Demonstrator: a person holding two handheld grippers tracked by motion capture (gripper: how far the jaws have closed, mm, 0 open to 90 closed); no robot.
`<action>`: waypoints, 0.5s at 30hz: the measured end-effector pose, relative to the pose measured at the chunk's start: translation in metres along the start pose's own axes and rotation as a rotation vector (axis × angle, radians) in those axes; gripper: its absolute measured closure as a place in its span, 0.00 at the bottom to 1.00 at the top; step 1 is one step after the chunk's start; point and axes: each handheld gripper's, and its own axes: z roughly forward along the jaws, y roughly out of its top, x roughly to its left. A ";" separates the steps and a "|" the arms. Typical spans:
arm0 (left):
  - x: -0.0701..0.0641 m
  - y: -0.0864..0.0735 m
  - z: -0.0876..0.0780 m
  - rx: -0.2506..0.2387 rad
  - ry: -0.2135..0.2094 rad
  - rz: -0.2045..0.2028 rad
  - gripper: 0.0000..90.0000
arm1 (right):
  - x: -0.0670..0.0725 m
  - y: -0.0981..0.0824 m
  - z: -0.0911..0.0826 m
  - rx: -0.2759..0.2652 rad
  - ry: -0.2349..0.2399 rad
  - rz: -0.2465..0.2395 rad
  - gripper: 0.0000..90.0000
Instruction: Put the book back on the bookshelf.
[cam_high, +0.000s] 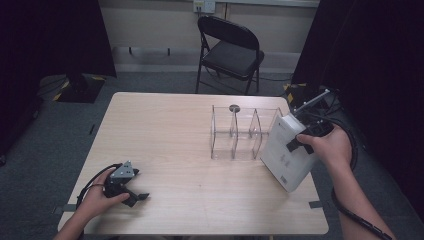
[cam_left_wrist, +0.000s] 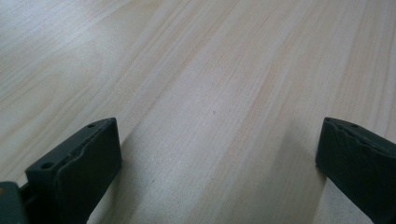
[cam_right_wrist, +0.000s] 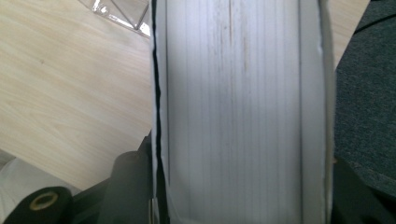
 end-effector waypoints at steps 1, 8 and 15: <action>0.000 0.000 0.000 0.000 0.000 0.000 0.00 | 0.000 0.001 0.000 0.000 -0.002 -0.003 0.58; 0.000 0.000 0.000 0.003 0.000 0.000 0.00 | -0.002 0.002 0.001 -0.002 0.001 0.016 0.58; 0.000 0.000 0.000 0.003 0.000 -0.001 0.00 | -0.003 0.005 0.001 -0.012 0.001 0.026 0.58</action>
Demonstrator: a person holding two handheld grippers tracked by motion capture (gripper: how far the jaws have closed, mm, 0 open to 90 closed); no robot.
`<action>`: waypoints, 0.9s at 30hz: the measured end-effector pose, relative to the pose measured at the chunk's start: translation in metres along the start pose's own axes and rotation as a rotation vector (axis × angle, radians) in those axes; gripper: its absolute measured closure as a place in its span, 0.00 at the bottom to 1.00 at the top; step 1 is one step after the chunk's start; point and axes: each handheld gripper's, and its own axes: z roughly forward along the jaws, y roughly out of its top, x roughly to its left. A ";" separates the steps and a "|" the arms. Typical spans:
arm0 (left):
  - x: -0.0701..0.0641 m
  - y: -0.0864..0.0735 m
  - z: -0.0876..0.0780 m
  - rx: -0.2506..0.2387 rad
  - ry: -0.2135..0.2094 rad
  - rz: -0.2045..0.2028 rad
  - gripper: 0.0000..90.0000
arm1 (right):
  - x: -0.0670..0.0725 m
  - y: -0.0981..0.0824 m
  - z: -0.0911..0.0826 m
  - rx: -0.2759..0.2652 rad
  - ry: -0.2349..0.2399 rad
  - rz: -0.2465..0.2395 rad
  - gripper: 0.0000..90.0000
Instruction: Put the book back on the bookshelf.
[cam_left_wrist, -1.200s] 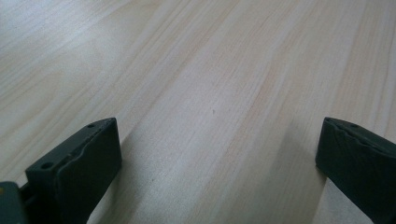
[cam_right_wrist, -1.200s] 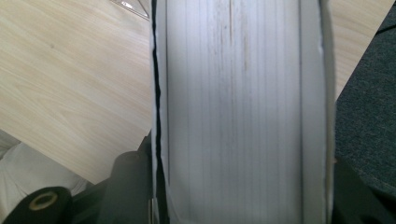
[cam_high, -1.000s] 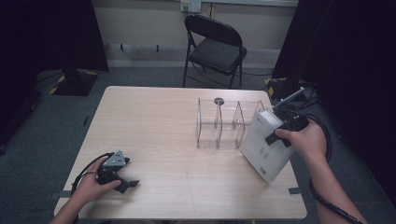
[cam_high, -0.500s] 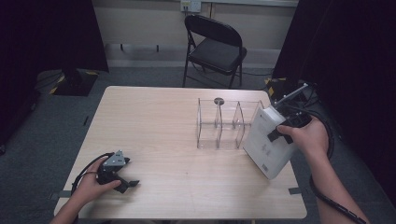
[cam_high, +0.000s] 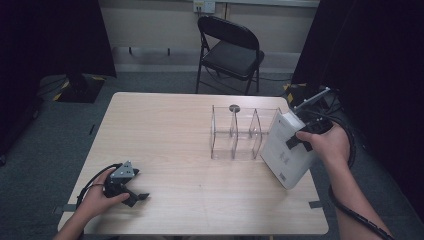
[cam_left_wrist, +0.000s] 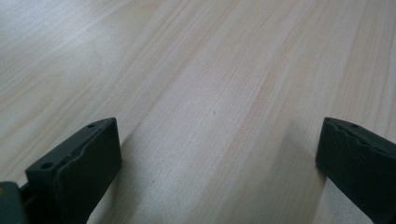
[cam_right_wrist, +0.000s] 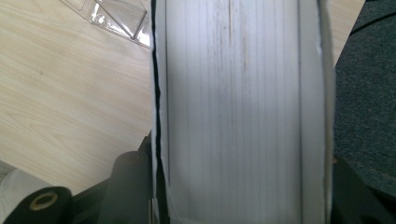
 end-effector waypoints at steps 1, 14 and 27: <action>0.000 0.000 0.000 0.000 0.000 0.000 0.00 | 0.000 0.000 0.000 -0.001 -0.001 0.009 0.58; 0.001 0.000 0.000 -0.004 -0.005 0.005 0.00 | -0.004 0.009 0.004 0.003 -0.027 0.036 0.58; 0.001 0.000 0.000 -0.002 0.000 0.006 0.00 | -0.003 0.020 0.010 -0.009 -0.016 0.037 0.58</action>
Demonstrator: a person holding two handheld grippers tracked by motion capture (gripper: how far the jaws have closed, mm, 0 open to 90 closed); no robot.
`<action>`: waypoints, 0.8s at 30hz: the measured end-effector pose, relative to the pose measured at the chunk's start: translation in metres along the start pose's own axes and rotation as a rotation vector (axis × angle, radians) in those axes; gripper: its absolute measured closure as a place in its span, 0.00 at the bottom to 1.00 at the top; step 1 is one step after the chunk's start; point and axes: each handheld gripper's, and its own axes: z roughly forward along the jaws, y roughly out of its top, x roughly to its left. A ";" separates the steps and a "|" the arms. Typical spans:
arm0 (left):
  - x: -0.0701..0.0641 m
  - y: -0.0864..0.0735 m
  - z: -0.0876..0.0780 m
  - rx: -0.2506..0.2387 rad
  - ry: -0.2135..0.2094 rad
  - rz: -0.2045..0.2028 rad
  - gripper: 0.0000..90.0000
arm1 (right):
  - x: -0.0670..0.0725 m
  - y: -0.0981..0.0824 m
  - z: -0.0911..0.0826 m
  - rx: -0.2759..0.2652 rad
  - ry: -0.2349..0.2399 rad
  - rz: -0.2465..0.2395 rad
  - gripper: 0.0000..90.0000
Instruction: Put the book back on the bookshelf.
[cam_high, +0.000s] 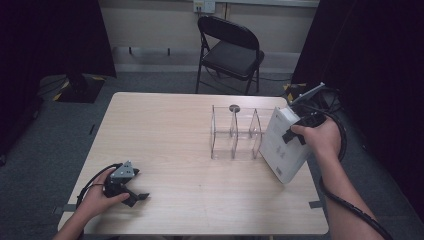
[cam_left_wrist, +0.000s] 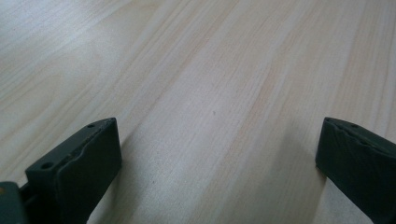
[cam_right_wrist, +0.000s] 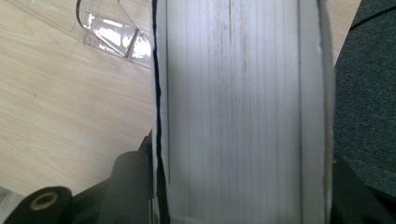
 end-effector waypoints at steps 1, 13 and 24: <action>0.000 0.000 0.000 -0.003 -0.007 -0.001 0.00 | 0.001 0.001 0.000 -0.001 0.000 0.003 0.58; 0.001 0.000 0.000 -0.003 -0.013 0.001 0.00 | -0.001 0.011 0.005 -0.005 -0.008 0.029 0.58; 0.001 0.000 0.000 -0.002 -0.015 0.003 0.00 | -0.001 0.018 0.008 -0.013 0.000 0.040 0.58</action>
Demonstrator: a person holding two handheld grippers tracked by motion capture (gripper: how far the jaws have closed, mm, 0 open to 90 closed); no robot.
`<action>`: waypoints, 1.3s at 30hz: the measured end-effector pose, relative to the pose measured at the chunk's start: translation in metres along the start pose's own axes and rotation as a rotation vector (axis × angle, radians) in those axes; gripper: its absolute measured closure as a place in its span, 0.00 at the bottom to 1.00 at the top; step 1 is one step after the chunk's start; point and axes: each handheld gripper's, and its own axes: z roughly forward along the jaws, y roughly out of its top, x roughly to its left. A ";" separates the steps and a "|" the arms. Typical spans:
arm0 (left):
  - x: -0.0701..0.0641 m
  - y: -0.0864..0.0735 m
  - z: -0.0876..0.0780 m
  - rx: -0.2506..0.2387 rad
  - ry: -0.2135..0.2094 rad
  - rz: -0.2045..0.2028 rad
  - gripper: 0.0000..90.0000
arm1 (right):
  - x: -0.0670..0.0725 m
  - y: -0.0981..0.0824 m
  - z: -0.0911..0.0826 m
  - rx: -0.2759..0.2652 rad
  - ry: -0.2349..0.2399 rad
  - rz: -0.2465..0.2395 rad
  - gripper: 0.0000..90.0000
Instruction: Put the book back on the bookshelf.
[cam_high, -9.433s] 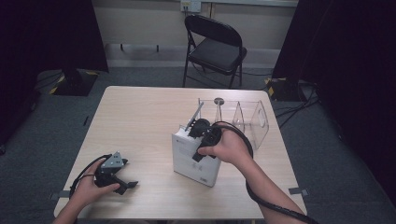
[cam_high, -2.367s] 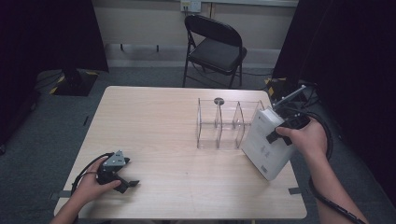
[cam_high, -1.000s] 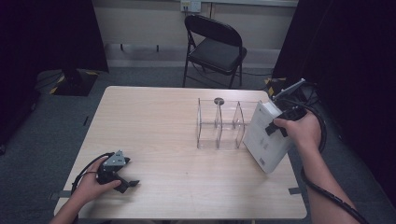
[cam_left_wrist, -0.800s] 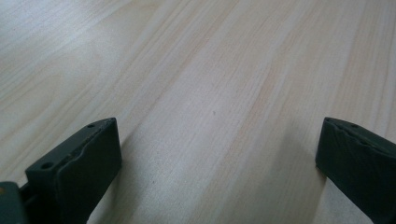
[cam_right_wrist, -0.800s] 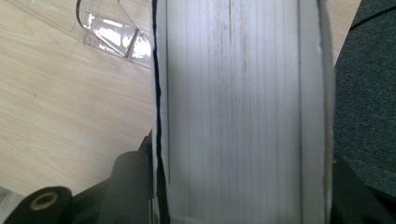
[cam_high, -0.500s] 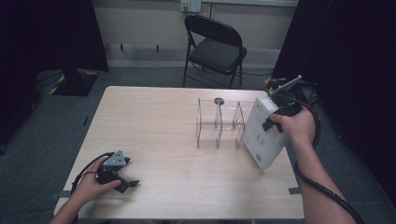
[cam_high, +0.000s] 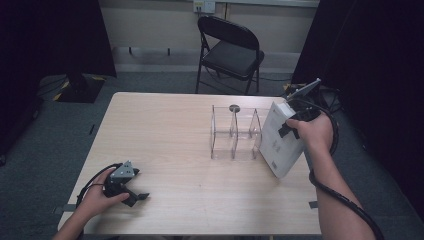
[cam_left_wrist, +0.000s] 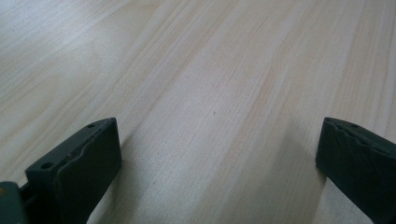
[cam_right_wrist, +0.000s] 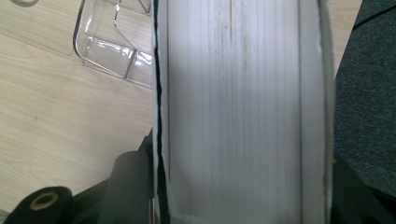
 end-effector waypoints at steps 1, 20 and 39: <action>0.000 0.000 0.000 0.000 0.000 0.000 0.00 | 0.000 0.001 0.000 0.006 0.003 0.000 0.58; 0.000 0.000 0.000 0.000 -0.002 0.003 0.00 | -0.001 0.015 0.006 0.014 -0.013 0.019 0.58; 0.000 0.000 0.000 0.000 -0.003 0.004 0.00 | -0.001 0.030 0.010 0.010 -0.024 0.037 0.58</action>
